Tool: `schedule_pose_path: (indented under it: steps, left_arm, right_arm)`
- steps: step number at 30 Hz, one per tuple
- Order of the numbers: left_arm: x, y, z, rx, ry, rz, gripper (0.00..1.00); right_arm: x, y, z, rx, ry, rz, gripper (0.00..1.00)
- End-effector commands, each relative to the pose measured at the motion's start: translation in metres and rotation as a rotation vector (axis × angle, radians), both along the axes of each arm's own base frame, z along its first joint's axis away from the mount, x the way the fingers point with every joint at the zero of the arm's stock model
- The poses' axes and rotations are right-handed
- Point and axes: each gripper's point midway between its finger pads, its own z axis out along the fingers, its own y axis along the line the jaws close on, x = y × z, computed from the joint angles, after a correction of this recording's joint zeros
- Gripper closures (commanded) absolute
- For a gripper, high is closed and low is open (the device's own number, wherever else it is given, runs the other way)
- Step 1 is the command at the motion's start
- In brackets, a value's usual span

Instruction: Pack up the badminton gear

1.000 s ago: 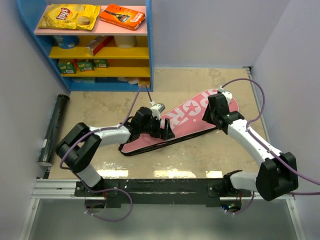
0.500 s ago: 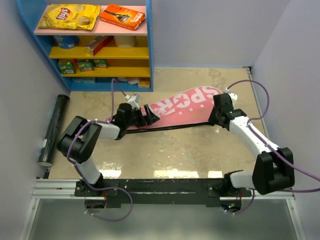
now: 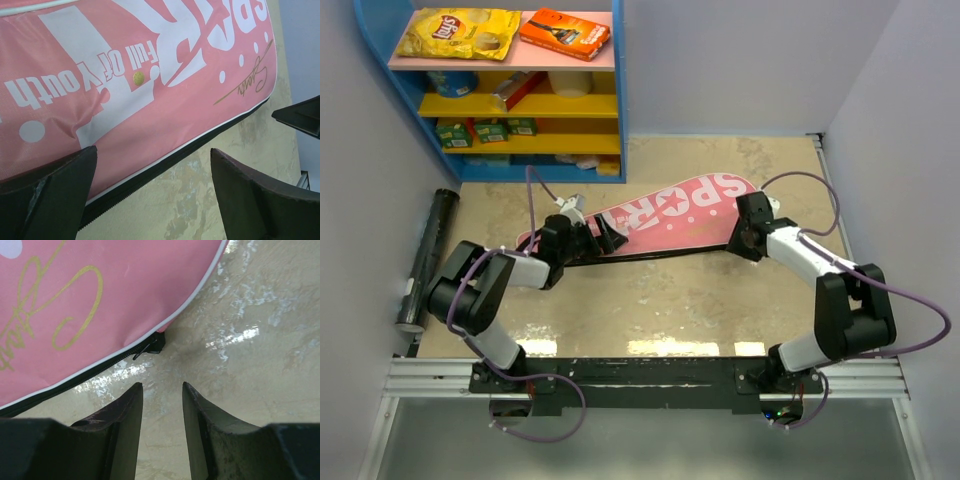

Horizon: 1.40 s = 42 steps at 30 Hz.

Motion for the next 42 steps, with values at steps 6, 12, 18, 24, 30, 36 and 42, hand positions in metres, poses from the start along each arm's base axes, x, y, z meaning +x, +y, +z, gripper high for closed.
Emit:
schedule_pose_path:
  steps: [6,12,18,24,30,36,42]
  left_arm:
    - [-0.028,0.003,-0.037,0.008,0.132,-0.03,0.0]
    - [-0.028,0.001,-0.036,-0.003,0.127,-0.043,0.0]
    - [-0.026,0.0,-0.034,0.0,0.118,-0.049,0.0]
    - [-0.026,-0.002,-0.036,-0.003,0.122,-0.058,0.0]
    - [-0.026,-0.001,-0.038,0.001,0.122,-0.06,0.0]
    - [-0.025,-0.001,-0.038,0.008,0.117,-0.06,0.0]
    - [-0.025,0.0,-0.038,0.014,0.115,-0.06,0.0]
  right_arm:
    - [0.013,0.027,-0.012,0.076,-0.027,-0.005,0.59]
    - [0.017,0.024,-0.018,0.06,-0.03,-0.038,0.59]
    - [0.024,0.021,-0.022,0.053,-0.047,-0.086,0.58]
    - [0.029,0.018,-0.026,0.045,-0.059,-0.126,0.58]
    - [0.029,0.011,-0.027,0.012,-0.061,-0.156,0.58]
    - [0.032,0.005,-0.031,-0.026,-0.054,-0.167,0.59]
    - [0.035,0.003,-0.032,-0.039,-0.056,-0.17,0.64]
